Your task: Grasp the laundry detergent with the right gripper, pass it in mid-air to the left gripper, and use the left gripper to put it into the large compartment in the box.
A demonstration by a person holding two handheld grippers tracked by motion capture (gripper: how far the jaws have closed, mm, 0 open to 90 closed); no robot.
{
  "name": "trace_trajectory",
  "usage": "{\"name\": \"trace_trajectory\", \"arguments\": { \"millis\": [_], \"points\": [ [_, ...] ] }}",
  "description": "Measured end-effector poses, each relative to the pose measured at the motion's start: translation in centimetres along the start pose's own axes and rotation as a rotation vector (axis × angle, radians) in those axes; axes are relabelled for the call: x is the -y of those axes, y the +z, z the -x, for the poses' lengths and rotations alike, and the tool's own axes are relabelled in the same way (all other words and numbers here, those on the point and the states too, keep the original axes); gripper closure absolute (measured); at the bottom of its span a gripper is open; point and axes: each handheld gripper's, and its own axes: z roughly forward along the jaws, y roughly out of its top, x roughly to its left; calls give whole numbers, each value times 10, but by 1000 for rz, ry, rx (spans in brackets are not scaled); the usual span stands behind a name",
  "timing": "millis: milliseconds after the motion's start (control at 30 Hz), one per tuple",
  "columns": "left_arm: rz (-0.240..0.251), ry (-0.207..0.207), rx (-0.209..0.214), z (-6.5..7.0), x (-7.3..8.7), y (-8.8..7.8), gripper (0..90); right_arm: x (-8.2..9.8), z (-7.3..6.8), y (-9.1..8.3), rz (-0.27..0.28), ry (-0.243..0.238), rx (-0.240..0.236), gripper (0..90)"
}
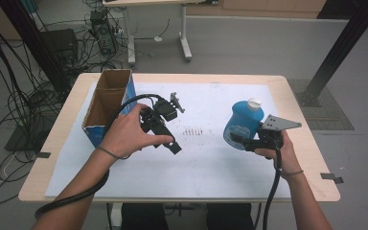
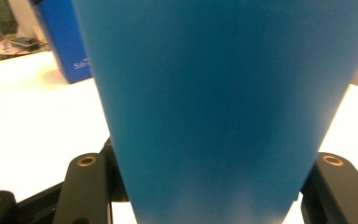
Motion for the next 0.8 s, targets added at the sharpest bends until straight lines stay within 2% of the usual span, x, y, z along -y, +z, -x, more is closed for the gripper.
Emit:
{"name": "trace_trajectory", "arguments": {
  "millis": [67, 133, 233, 467, 600, 800],
  "points": [
    [4, 2, 0, -1, 1, -2, 63, -1, 0, 1, 0, -5, -6, 406],
    [11, 12, 3, -2, 4, -5, 63, -4, -1, 5, -3, -2, -36, 406],
    [6, 24, 9, -3, 4, -8, 63, -5, -2, 7, -2, -4, -53, 406],
    [7, 60, -2, -3, 6, -17, 61, -10, -3, 17, 6, -18, -131, 406],
    [-10, 73, -16, 0, 1, -24, 60, -14, -5, 22, 3, -33, -166, 406],
    [-4, 110, -6, 1, -4, -35, 59, -16, -7, 27, 4, -41, -199, 406]
  ]
}}
